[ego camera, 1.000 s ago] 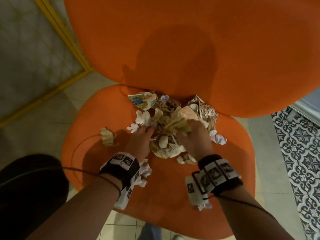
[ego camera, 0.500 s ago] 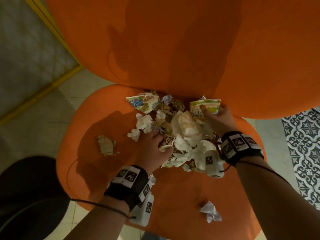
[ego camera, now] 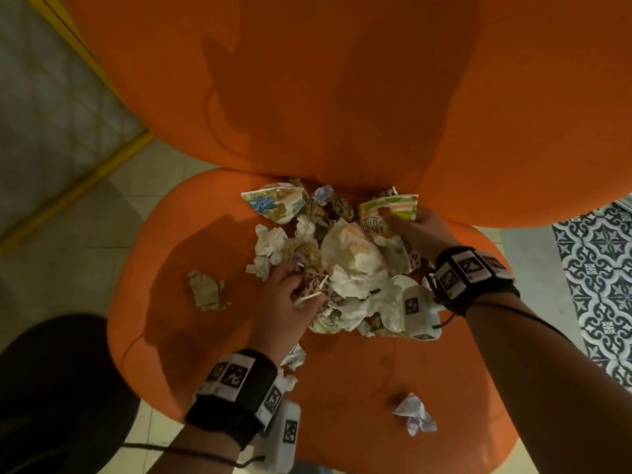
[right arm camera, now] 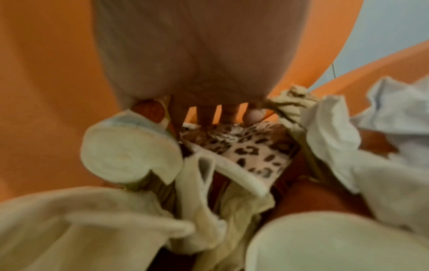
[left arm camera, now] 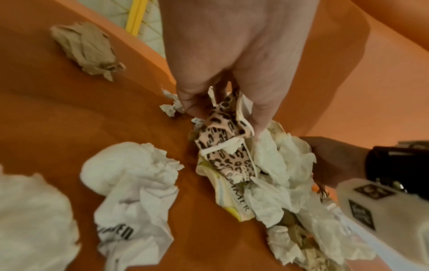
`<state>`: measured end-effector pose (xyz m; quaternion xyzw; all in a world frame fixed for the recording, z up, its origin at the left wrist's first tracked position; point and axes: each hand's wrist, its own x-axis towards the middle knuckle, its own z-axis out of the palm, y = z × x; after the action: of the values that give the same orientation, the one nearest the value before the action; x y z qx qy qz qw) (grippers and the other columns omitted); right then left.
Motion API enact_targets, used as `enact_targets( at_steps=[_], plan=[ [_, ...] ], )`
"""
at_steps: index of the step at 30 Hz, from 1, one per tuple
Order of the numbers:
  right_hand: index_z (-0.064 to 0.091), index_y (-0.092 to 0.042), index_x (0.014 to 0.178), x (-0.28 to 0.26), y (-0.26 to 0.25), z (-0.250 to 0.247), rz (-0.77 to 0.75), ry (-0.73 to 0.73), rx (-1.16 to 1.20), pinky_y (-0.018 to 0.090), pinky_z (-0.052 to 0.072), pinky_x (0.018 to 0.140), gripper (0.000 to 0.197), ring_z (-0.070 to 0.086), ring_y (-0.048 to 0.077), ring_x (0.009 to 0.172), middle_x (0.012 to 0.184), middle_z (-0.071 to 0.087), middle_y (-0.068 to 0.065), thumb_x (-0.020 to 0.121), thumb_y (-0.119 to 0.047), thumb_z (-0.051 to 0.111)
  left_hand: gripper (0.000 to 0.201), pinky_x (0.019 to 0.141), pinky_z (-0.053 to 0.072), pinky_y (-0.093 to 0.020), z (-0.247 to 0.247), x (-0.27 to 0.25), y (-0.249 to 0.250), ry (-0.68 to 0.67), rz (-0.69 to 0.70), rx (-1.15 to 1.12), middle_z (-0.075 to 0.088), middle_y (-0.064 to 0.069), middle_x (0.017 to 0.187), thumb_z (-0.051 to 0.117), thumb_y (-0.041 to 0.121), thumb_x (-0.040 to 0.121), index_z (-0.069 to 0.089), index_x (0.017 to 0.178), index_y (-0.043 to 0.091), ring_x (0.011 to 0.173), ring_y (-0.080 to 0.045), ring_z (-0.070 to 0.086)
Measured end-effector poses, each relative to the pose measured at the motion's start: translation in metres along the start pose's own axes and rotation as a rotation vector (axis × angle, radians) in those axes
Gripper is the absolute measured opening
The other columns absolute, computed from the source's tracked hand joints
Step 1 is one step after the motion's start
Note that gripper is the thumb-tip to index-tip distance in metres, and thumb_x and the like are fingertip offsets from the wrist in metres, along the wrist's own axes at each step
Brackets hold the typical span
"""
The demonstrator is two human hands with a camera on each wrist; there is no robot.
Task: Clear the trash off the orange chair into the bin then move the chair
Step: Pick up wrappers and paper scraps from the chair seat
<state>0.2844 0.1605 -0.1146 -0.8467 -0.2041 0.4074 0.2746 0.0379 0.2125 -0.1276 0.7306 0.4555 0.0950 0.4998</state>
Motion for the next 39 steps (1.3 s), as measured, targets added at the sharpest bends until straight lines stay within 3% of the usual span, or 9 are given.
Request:
enact_targets(
  at_steps=[6, 10, 18, 22, 25, 28, 32, 34, 39],
  plan=[
    [0.068, -0.014, 0.095, -0.01, -0.003, 0.013, -0.161, 0.125, -0.025, 0.045, 0.055, 0.076, 0.046, 0.063, 0.025, 0.077, 0.1, 0.07, 0.009, 0.088, -0.056, 0.05, 0.012, 0.066, 0.044, -0.017, -0.017, -0.012, 0.004, 0.051, -0.141, -0.189, 0.059, 0.002, 0.105, 0.07, 0.027, 0.082, 0.062, 0.088, 0.032, 0.092, -0.009, 0.06],
    [0.057, -0.062, 0.083, -0.023, -0.007, 0.018, -0.308, 0.189, 0.049, 0.05, 0.052, 0.088, 0.016, 0.062, 0.026, 0.103, 0.116, 0.062, 0.002, 0.089, -0.048, 0.053, 0.013, 0.075, 0.053, -0.031, -0.019, -0.018, 0.0, -0.028, -0.194, -0.281, 0.06, -0.007, 0.111, 0.068, 0.035, 0.083, 0.064, 0.094, 0.03, 0.095, -0.018, 0.063],
    [0.062, -0.013, 0.118, -0.059, -0.022, 0.014, -0.504, 0.306, 0.105, 0.045, 0.051, 0.091, 0.029, 0.056, 0.021, 0.108, 0.117, 0.051, -0.002, 0.095, -0.029, 0.053, 0.017, 0.082, 0.049, -0.025, -0.023, -0.032, 0.018, -0.123, -0.364, -0.602, 0.068, 0.019, 0.1, 0.065, 0.028, 0.086, 0.062, 0.099, 0.038, 0.098, -0.005, 0.065],
    [0.058, -0.032, 0.111, -0.089, -0.03, 0.016, -0.581, 0.283, 0.222, 0.05, 0.056, 0.08, 0.026, 0.06, 0.025, 0.103, 0.117, 0.054, 0.008, 0.089, -0.044, 0.051, 0.025, 0.083, 0.043, -0.02, -0.02, -0.04, 0.026, -0.041, -0.43, -0.662, 0.057, 0.025, 0.102, 0.062, 0.033, 0.088, 0.055, 0.113, 0.034, 0.093, 0.005, 0.057],
    [0.063, -0.046, 0.099, -0.109, -0.032, 0.019, -0.598, 0.219, 0.28, 0.052, 0.053, 0.087, 0.016, 0.058, 0.028, 0.108, 0.118, 0.052, 0.006, 0.088, -0.047, 0.051, 0.07, 0.105, 0.038, -0.038, -0.016, -0.048, 0.026, 0.066, -0.486, -0.719, 0.049, 0.011, 0.138, 0.069, 0.047, 0.079, 0.041, 0.139, 0.023, 0.125, -0.014, 0.049],
    [0.061, -0.058, 0.094, -0.13, -0.034, 0.022, -0.595, 0.133, 0.297, 0.052, 0.05, 0.093, 0.014, 0.054, 0.026, 0.118, 0.122, 0.052, -0.004, 0.089, -0.049, 0.051, 0.083, 0.103, 0.038, -0.041, -0.017, -0.06, 0.035, 0.183, -0.456, -0.773, 0.051, 0.004, 0.134, 0.074, 0.058, 0.064, 0.048, 0.13, 0.014, 0.119, -0.02, 0.052],
    [0.061, -0.046, 0.087, -0.156, -0.036, 0.03, -0.62, 0.059, 0.308, 0.028, 0.051, 0.088, 0.018, 0.057, 0.01, 0.1, 0.11, 0.055, -0.001, 0.094, -0.032, 0.053, 0.098, 0.107, 0.037, -0.049, -0.021, -0.08, 0.047, 0.368, -0.476, -0.813, 0.041, -0.015, 0.146, 0.074, 0.055, 0.071, 0.035, 0.141, 0.0, 0.128, -0.035, 0.046],
    [0.06, -0.032, 0.072, -0.168, -0.036, 0.037, -0.597, 0.019, 0.314, 0.04, 0.048, 0.087, 0.022, 0.056, 0.021, 0.085, 0.09, 0.058, 0.0, 0.091, -0.041, 0.053, 0.109, 0.109, 0.037, -0.048, -0.022, -0.087, 0.042, 0.448, -0.498, -0.915, 0.043, -0.009, 0.146, 0.08, 0.06, 0.059, 0.036, 0.142, 0.004, 0.13, -0.032, 0.045],
    [0.048, -0.009, 0.062, -0.203, -0.043, 0.056, -0.519, -0.138, 0.376, 0.026, 0.049, 0.077, 0.046, 0.04, 0.01, 0.044, 0.05, 0.046, 0.02, 0.089, -0.046, 0.055, 0.037, 0.101, 0.044, -0.041, -0.03, -0.129, 0.018, 0.529, -0.529, -0.958, 0.068, 0.006, 0.112, 0.07, 0.038, 0.081, 0.062, 0.113, 0.019, 0.108, -0.02, 0.062]
  ],
)
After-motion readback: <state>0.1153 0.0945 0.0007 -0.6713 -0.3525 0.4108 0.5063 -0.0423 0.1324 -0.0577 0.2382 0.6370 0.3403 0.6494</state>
